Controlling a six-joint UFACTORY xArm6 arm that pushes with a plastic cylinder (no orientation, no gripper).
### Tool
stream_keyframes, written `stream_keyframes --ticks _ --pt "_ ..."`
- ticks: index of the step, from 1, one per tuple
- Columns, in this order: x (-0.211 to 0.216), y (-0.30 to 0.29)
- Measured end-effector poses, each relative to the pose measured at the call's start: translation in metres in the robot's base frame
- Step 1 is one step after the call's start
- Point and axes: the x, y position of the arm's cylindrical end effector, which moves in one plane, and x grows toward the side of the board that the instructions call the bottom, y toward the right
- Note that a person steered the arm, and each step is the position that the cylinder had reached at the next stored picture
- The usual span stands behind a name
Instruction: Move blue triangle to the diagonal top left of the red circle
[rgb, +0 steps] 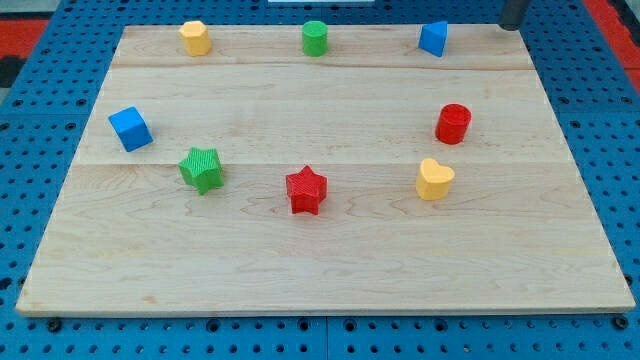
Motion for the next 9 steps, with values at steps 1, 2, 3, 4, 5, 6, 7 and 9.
stream_keyframes --ticks 1,2,3,4,5,6,7,9 --pt "0.043 -0.013" --pt "0.008 -0.022" --pt "-0.001 -0.022" --pt "0.003 -0.072" --pt "0.032 -0.147" --pt "0.026 -0.169" --pt "-0.001 -0.181" --pt "0.025 -0.198"
